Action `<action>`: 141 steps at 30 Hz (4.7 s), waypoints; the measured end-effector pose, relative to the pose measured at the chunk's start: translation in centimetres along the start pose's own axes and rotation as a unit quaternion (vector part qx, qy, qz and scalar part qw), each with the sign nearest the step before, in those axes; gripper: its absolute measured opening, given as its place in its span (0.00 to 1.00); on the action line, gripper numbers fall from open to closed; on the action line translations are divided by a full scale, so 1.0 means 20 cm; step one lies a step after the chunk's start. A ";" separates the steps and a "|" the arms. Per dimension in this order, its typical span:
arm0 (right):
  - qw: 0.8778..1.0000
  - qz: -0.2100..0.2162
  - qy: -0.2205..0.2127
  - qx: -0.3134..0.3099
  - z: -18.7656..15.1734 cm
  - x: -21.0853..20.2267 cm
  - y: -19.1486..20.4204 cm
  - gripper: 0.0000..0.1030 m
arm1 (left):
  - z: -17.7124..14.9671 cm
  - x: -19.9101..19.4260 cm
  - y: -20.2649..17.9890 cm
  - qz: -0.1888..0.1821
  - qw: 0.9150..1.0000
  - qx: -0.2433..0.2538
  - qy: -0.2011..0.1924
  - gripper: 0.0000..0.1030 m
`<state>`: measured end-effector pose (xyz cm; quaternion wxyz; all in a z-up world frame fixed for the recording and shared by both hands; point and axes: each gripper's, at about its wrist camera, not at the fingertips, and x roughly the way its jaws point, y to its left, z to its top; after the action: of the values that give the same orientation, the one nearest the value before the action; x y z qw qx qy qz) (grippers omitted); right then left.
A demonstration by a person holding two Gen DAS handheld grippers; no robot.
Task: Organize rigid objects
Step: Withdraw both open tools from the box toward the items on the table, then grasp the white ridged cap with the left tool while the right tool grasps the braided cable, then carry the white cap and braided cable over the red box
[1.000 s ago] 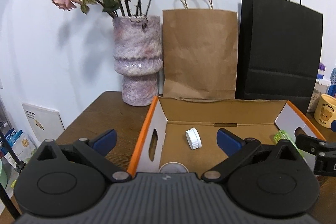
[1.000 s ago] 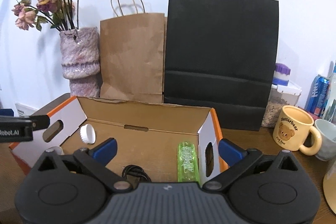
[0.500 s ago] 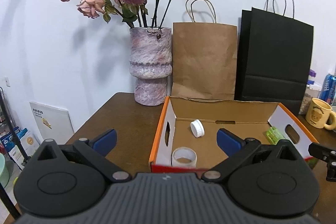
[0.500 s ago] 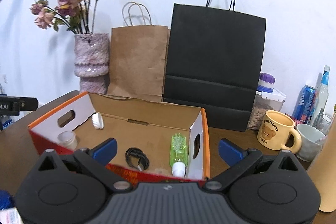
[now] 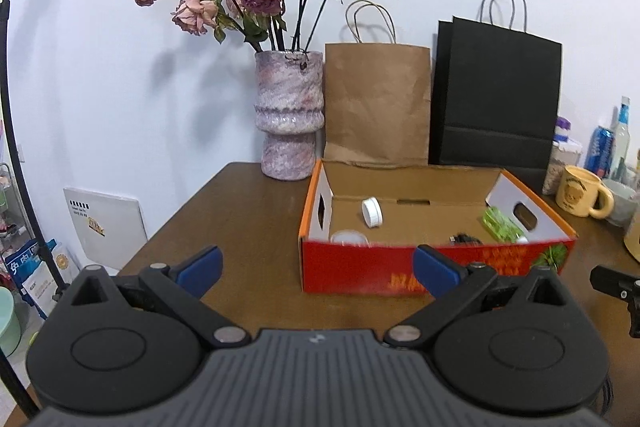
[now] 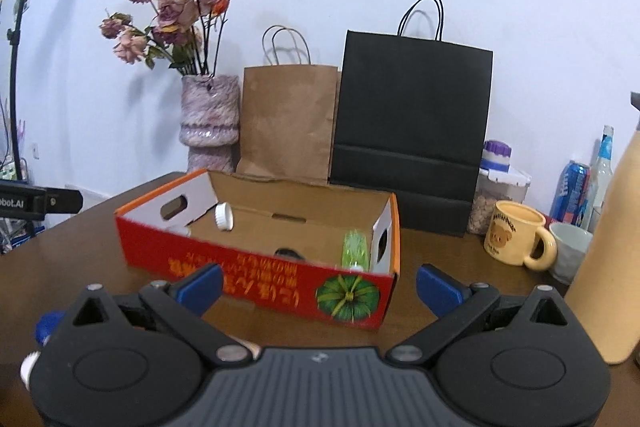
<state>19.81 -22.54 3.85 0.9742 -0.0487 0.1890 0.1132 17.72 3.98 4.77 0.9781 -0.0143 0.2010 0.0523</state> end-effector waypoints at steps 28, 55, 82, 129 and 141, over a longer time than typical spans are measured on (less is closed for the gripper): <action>0.992 0.038 0.116 -0.042 -0.41 -0.16 0.18 1.00 | -0.37 -0.20 0.07 -0.022 0.999 -0.005 0.030 1.00; 0.995 0.033 0.095 -0.010 -0.39 -0.13 0.20 0.83 | -0.38 -0.15 0.08 -0.018 0.998 -0.015 0.050 1.00; 0.999 0.012 0.006 0.030 -0.38 -0.35 0.12 0.83 | -0.47 -0.13 -0.03 -0.002 0.986 0.039 0.160 1.00; 0.998 0.015 -0.050 0.025 -0.10 -0.28 0.13 0.83 | 0.02 -0.16 -0.10 -0.044 0.999 0.011 0.015 0.40; 0.997 0.005 -0.073 0.034 0.13 -0.04 0.14 0.83 | 0.20 0.05 -0.16 -0.046 0.999 -0.008 -0.001 0.40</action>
<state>19.27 -19.74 6.36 0.9858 -0.0066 0.1216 0.1152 20.61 1.09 8.15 0.9796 -0.0312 0.1983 0.0092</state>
